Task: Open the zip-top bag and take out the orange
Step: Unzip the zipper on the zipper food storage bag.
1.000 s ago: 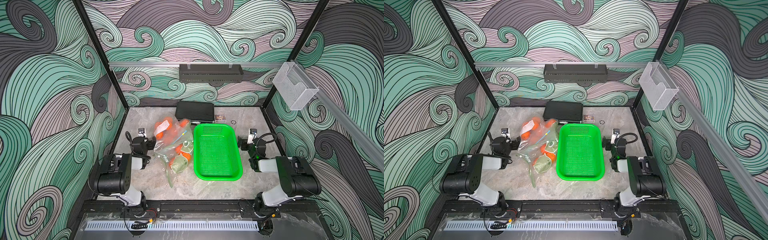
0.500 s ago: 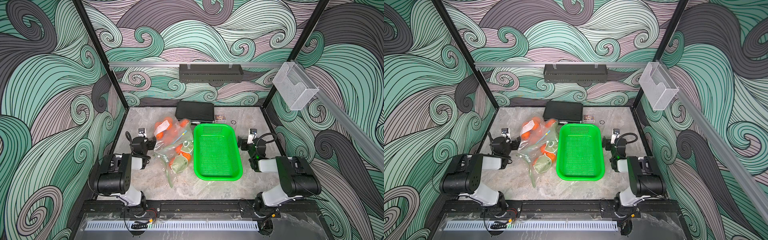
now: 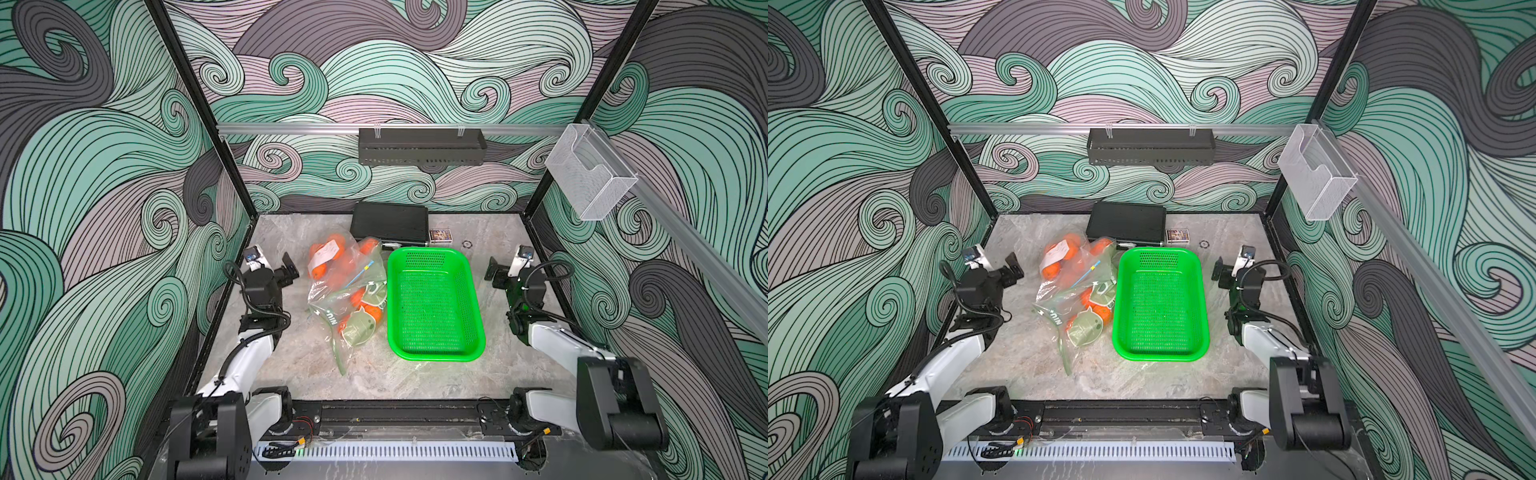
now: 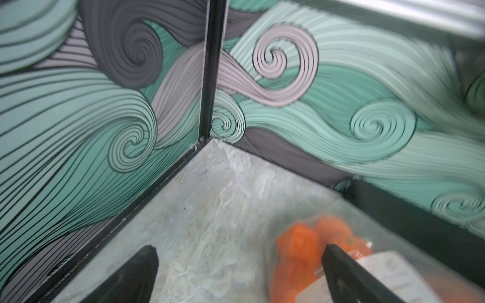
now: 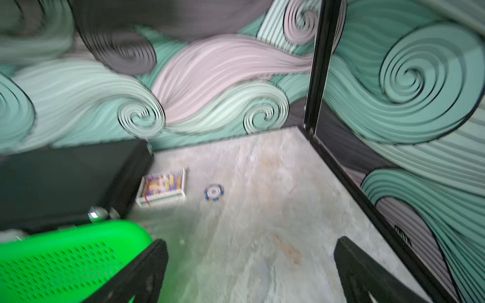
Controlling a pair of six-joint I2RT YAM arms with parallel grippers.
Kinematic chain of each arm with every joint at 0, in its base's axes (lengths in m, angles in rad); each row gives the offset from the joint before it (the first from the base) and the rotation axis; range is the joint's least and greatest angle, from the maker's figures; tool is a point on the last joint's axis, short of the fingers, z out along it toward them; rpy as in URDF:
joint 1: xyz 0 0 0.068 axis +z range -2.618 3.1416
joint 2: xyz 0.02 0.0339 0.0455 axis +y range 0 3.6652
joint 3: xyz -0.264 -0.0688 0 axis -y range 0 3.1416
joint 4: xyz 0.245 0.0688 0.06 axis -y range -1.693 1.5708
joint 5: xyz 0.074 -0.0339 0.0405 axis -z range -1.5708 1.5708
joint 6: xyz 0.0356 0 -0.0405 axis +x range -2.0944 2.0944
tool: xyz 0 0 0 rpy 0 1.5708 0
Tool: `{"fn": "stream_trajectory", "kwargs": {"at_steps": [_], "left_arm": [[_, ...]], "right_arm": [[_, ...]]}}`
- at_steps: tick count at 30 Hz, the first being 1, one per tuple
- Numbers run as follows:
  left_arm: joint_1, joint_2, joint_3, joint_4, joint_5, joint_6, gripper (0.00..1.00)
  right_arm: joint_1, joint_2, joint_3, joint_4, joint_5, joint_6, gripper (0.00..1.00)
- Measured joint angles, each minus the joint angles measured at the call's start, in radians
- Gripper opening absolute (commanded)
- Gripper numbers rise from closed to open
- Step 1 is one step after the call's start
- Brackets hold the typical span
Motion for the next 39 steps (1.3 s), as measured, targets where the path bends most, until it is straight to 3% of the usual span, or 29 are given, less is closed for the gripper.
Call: {"fn": "stream_trajectory", "kwargs": {"at_steps": [2, 5, 8, 11, 15, 18, 22, 28, 35, 39], "left_arm": [[0.016, -0.016, 0.082, -0.133, 0.036, -0.087, 0.98], [0.057, -0.002, 0.244, -0.380, 0.180, -0.136, 0.93], [0.074, 0.019, 0.433, -0.632, 0.300, -0.119, 0.88], [0.073, -0.007, 0.523, -0.815, 0.362, -0.069, 0.86], [0.073, -0.135, 0.410, -0.961, 0.336, -0.063, 0.86], [0.073, -0.245, 0.288, -1.041, 0.288, -0.079, 0.86], [0.073, -0.354, 0.264, -1.098, 0.213, -0.095, 0.86], [0.073, -0.500, 0.266, -1.099, 0.114, -0.100, 0.85], [0.073, -0.511, 0.266, -1.107, 0.074, -0.101, 0.85], [0.073, -0.505, 0.266, -1.114, 0.070, -0.101, 0.85]], "right_arm": [[-0.003, -0.059, 0.071, -0.060, -0.087, 0.051, 0.95], [0.036, -0.079, 0.220, -0.190, -0.251, 0.103, 0.92], [0.172, -0.081, 0.346, -0.317, -0.403, 0.108, 0.89], [0.355, -0.071, 0.432, -0.450, -0.541, 0.051, 0.88], [0.570, 0.030, 0.566, -0.639, -0.687, -0.114, 0.87], [0.700, 0.153, 0.687, -0.782, -0.725, -0.274, 0.88], [0.825, 0.349, 0.851, -0.919, -0.779, -0.450, 0.80], [0.899, 0.673, 1.143, -1.084, -0.795, -0.629, 0.82], [0.951, 1.001, 1.480, -1.274, -0.812, -0.736, 0.84], [0.961, 1.118, 1.607, -1.346, -0.799, -0.760, 0.79]]}}
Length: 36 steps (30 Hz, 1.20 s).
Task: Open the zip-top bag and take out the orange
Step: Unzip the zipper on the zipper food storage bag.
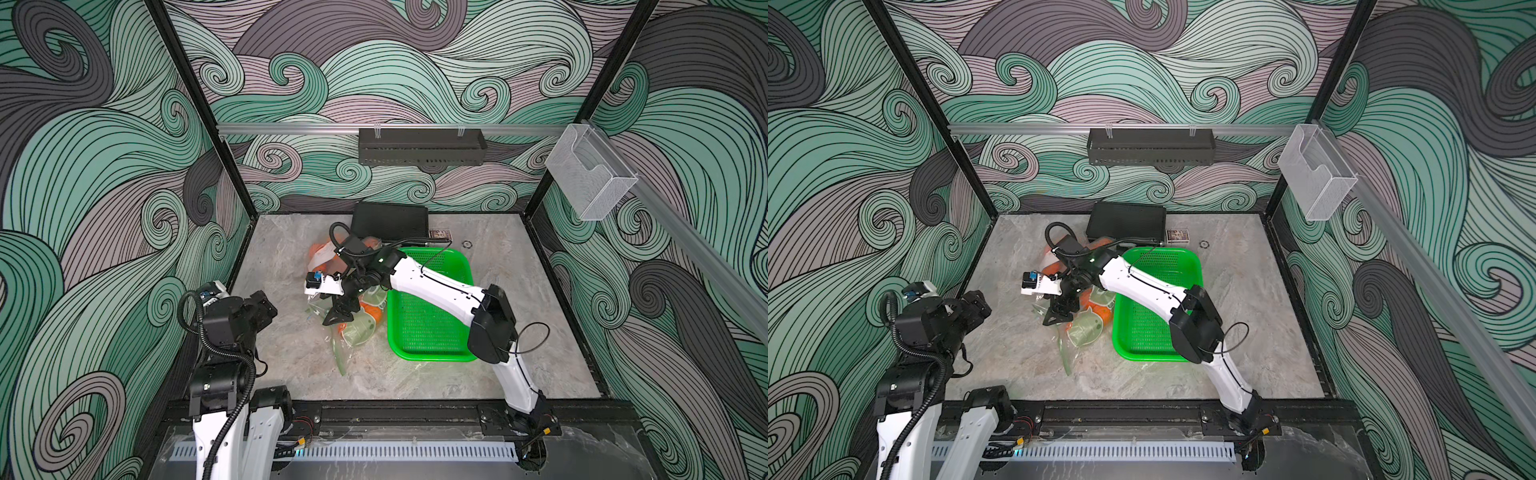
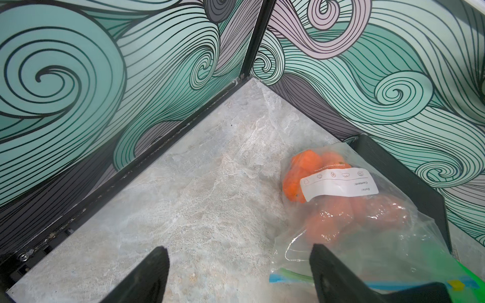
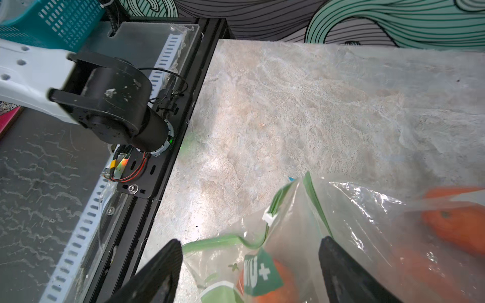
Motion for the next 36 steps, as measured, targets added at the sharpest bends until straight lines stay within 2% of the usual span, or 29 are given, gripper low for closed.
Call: {"fn": "stream_trajectory", "kwargs": {"at_steps": [3, 6, 8, 12, 18, 23, 25, 29, 33, 36], "left_arm": [[0.000, 0.000, 0.000, -0.004, -0.001, 0.000, 0.85], [0.000, 0.001, 0.000, -0.006, -0.002, 0.000, 0.85], [0.000, 0.000, 0.000, -0.006, -0.002, 0.000, 0.85], [0.000, 0.000, 0.000, -0.006, -0.001, 0.000, 0.85], [0.000, 0.000, 0.000, -0.006, 0.001, 0.002, 0.85], [0.000, -0.010, 0.000, -0.004, 0.040, 0.021, 0.85], [0.000, -0.023, 0.000, 0.003, 0.082, 0.040, 0.85], [-0.001, -0.056, 0.000, 0.032, 0.222, 0.091, 0.85], [-0.002, -0.099, 0.000, 0.108, 0.417, 0.135, 0.85], [-0.025, -0.076, 0.023, 0.157, 0.568, 0.173, 0.85]], "right_arm": [[0.005, 0.049, 0.050, -0.031, 0.013, -0.008, 0.73], [0.005, 0.063, 0.058, -0.050, 0.023, -0.019, 0.59], [0.005, 0.062, 0.060, -0.058, 0.027, -0.023, 0.44], [0.005, 0.062, 0.064, -0.065, 0.043, -0.027, 0.01], [0.006, 0.061, 0.098, -0.082, 0.060, -0.007, 0.00], [0.006, 0.010, 0.132, -0.095, 0.079, 0.087, 0.00], [0.000, -0.044, 0.140, -0.088, 0.102, 0.167, 0.00], [-0.050, -0.222, 0.099, -0.026, 0.138, 0.416, 0.00], [-0.188, -0.455, -0.109, 0.151, 0.142, 0.723, 0.00], [-0.290, -0.574, -0.286, 0.297, 0.150, 0.908, 0.00]]}}
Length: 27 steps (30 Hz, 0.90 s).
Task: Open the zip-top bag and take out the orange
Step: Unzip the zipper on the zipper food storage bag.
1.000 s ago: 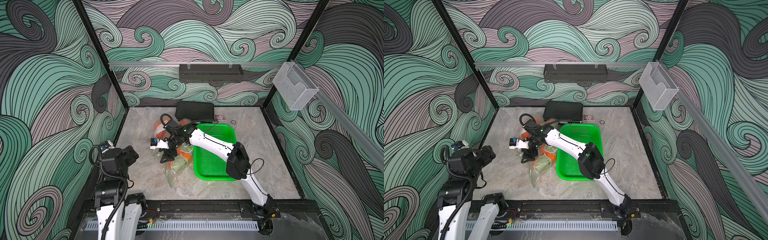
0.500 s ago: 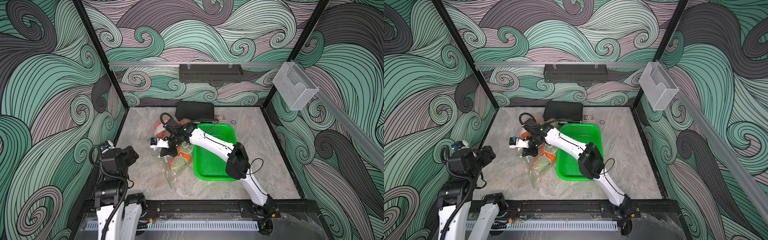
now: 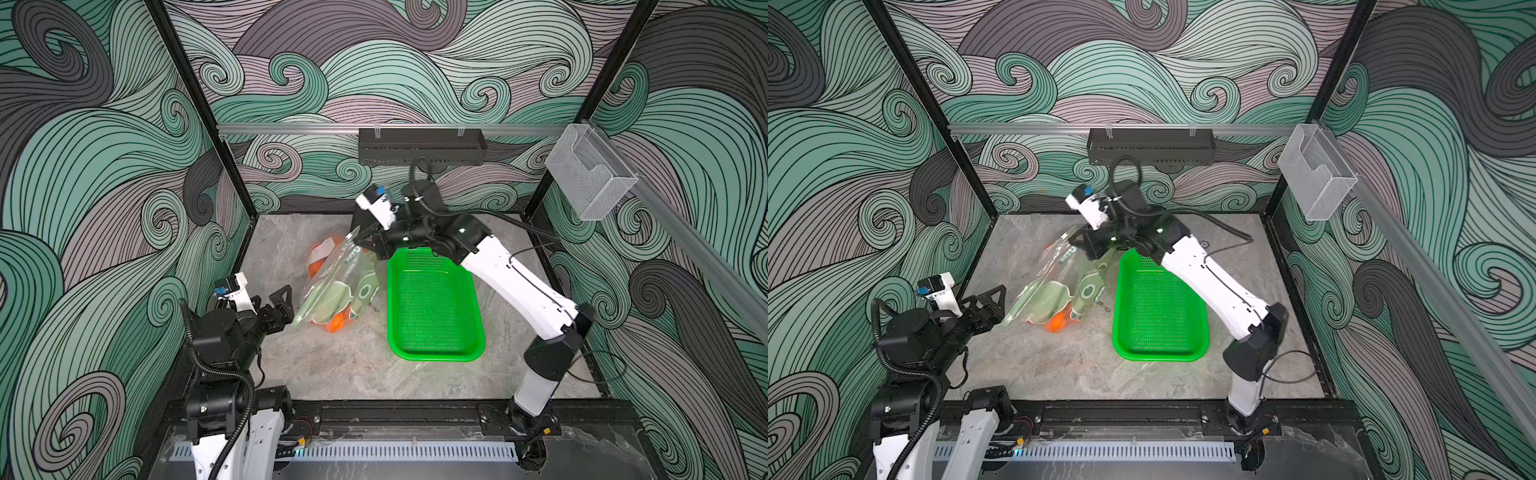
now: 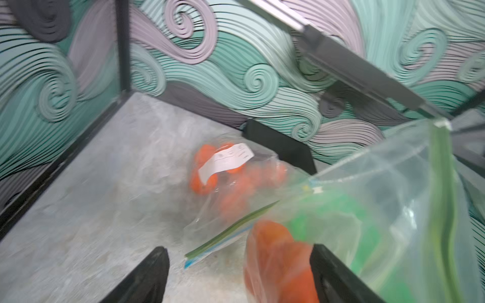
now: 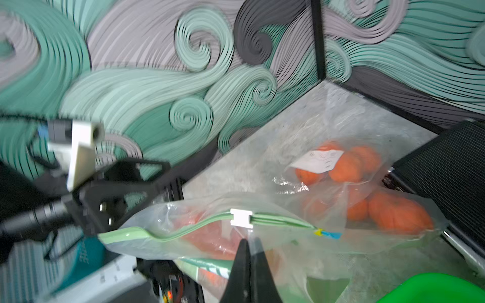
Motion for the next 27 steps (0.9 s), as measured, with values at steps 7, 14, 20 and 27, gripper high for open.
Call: {"fn": "stream_trajectory", "kwargs": {"at_steps": [7, 14, 20, 27], "left_arm": [[-0.111, 0.224, 0.185, 0.024, 0.212, 0.179, 0.87], [-0.195, 0.482, 0.422, -0.014, 0.386, 0.380, 0.79], [-0.281, 0.616, 0.409, -0.034, 0.388, 0.457, 0.78], [-0.357, 0.698, 0.395, -0.072, 0.295, 0.519, 0.70]], "right_arm": [[-0.023, -0.041, -0.239, 0.173, 0.001, 0.227, 0.00], [-0.015, -0.036, -0.296, 0.243, -0.036, 0.324, 0.00], [-0.015, -0.037, -0.332, 0.308, -0.048, 0.349, 0.00], [-0.015, -0.037, -0.357, 0.346, -0.064, 0.356, 0.00]]}}
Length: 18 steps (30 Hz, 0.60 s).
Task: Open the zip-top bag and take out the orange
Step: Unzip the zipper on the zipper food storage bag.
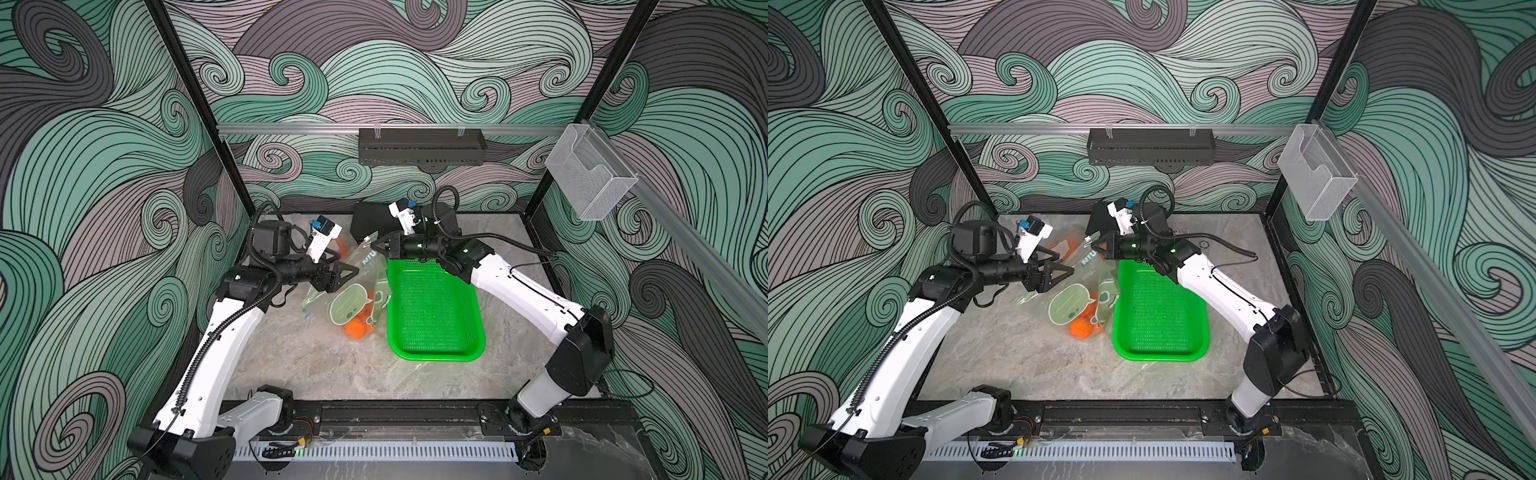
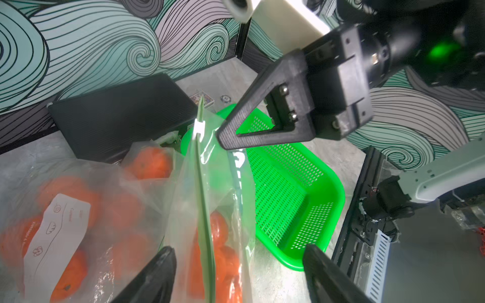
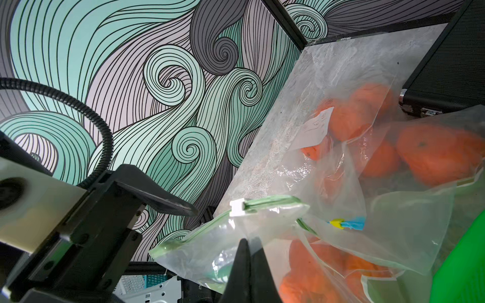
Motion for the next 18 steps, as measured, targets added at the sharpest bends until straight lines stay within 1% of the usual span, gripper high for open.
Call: {"fn": "stream_trajectory", "kwargs": {"at_steps": [4, 5, 7, 11, 12, 13, 15, 16, 18], "left_arm": [[-0.038, 0.033, 0.008, -0.006, -0.066, 0.026, 0.56], [-0.045, 0.040, 0.010, -0.007, -0.087, 0.034, 0.51], [-0.051, 0.047, 0.010, -0.008, -0.121, 0.043, 0.40], [-0.054, 0.044, 0.010, -0.005, -0.168, 0.063, 0.10], [-0.054, 0.043, 0.010, -0.003, -0.178, 0.066, 0.04], [-0.054, 0.042, 0.010, -0.001, -0.186, 0.070, 0.01], [-0.054, 0.035, 0.009, 0.000, -0.196, 0.076, 0.00], [-0.054, 0.030, 0.009, 0.000, -0.198, 0.077, 0.00], [-0.054, 0.009, 0.003, 0.000, -0.200, 0.083, 0.00]], "right_arm": [[0.000, 0.000, -0.002, 0.005, -0.006, 0.000, 0.00], [0.000, 0.000, -0.002, 0.005, -0.006, -0.002, 0.00], [0.000, 0.000, -0.003, 0.005, -0.005, -0.006, 0.00], [0.000, -0.001, -0.005, 0.006, -0.006, -0.025, 0.00], [0.000, -0.001, -0.005, 0.007, -0.006, -0.034, 0.04], [0.000, -0.003, -0.006, 0.009, -0.008, -0.044, 0.12], [-0.001, -0.017, -0.016, 0.011, -0.014, -0.084, 0.42], [-0.005, -0.025, -0.020, 0.010, -0.026, -0.106, 0.52], [-0.020, -0.051, -0.031, 0.014, -0.060, -0.182, 0.66]]}}
